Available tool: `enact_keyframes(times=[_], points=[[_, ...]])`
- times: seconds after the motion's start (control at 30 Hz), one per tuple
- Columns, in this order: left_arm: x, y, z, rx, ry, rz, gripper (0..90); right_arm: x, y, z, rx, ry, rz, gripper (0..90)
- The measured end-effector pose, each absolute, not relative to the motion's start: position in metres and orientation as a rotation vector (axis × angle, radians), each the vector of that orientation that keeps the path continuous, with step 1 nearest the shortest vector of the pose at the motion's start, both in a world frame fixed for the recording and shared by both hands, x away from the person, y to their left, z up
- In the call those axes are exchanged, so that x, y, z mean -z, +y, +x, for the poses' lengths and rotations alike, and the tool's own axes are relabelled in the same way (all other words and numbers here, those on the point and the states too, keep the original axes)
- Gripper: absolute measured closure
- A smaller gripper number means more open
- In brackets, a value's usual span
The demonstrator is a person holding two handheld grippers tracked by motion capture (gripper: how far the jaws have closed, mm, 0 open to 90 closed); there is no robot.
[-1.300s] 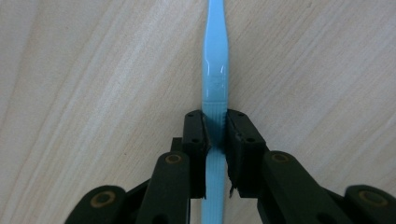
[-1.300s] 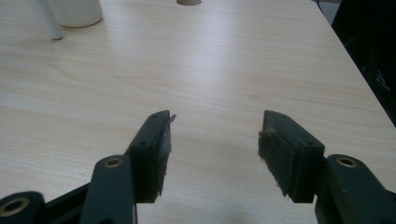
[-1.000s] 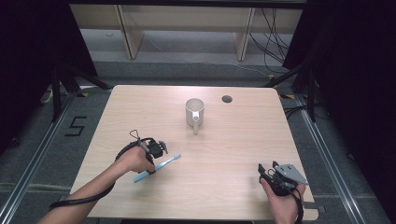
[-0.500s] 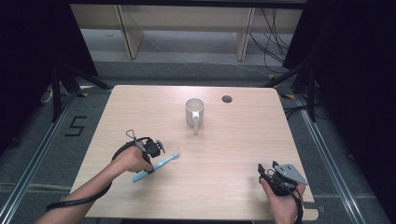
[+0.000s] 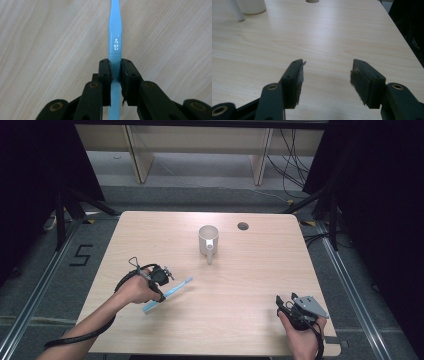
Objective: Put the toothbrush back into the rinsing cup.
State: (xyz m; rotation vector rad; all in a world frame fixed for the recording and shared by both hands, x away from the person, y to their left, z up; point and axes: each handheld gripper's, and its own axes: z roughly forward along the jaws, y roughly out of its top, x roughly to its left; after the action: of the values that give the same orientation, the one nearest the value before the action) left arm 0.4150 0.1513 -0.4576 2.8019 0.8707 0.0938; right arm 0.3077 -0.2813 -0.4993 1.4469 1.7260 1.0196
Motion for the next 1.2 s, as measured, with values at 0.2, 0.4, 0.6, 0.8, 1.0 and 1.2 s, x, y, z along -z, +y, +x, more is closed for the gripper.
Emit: enact_keyframes(times=[0.2, 0.4, 0.6, 0.8, 1.0, 1.2], points=[[0.451, 0.155, 0.412, -0.141, 0.855, 2.740, 78.7, 0.501, -0.281, 0.308, -1.017, 1.726, 1.431, 44.1], [0.447, 0.160, 0.410, -0.157, 0.855, 2.675, 78.7, 0.500, -0.280, 0.306, -1.022, 1.710, 1.478, 44.1], [0.446, 0.167, 0.409, -0.176, 0.840, 2.589, 78.7, 0.500, -0.282, 0.307, -1.004, 1.726, 1.422, 44.1], [0.445, 0.171, 0.407, -0.202, 0.862, 2.507, 78.7, 0.500, -0.283, 0.308, -1.007, 1.722, 1.415, 44.3], [0.443, 0.174, 0.406, -0.225, 0.851, 2.468, 78.7, 0.502, -0.283, 0.308, -1.016, 1.730, 1.432, 44.3], [0.442, 0.175, 0.408, -0.250, 0.858, 2.425, 78.7, 0.505, -0.281, 0.307, -1.023, 1.717, 1.478, 44.2]])
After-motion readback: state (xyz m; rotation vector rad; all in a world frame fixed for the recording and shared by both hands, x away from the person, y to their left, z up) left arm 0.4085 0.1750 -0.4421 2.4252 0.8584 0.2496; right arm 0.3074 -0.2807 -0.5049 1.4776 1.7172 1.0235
